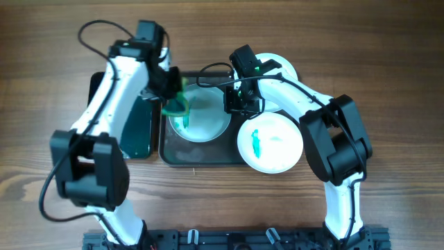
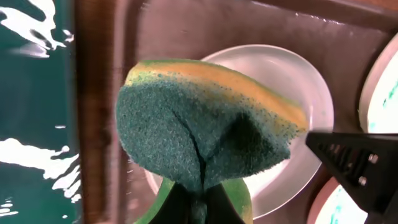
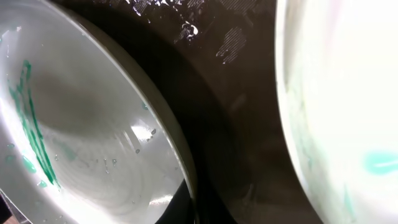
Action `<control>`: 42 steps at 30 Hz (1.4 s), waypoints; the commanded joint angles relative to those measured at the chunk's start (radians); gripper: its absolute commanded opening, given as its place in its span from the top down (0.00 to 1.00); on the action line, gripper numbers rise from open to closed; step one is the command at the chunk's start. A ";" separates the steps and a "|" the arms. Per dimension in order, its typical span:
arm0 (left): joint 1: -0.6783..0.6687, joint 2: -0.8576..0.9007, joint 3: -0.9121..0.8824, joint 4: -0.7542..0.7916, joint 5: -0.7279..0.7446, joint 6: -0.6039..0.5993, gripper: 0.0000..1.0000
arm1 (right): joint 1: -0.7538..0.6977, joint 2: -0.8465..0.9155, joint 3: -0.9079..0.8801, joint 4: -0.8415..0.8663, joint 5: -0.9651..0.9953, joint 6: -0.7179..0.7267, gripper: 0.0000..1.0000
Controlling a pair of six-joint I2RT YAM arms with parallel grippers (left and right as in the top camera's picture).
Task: Clean dirty plates on tray and stack at the side
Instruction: 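Scrub the plate with the sponge while the right gripper holds its rim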
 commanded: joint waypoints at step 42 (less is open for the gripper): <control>-0.056 0.256 -0.038 0.050 -0.475 -0.240 0.96 | -0.013 0.050 -0.058 0.023 0.026 0.027 0.96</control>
